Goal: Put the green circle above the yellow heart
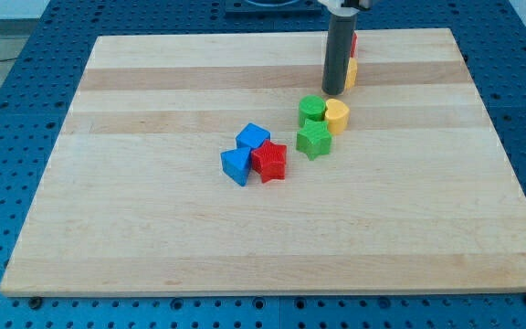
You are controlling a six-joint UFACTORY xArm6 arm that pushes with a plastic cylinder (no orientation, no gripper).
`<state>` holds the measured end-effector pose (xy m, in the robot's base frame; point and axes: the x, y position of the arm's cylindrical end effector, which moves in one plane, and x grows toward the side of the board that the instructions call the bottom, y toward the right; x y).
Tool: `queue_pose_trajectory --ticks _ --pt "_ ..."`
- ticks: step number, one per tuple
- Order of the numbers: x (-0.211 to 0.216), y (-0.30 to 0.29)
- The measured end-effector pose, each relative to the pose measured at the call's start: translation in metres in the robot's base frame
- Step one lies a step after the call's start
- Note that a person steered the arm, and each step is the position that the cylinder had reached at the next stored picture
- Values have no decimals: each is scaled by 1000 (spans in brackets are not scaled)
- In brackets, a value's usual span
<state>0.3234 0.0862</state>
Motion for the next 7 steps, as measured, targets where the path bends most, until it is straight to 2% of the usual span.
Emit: queue_pose_trajectory --ticks 4,6,7 --pt "-11 2" --pt "35 -77" --pt "71 -89"
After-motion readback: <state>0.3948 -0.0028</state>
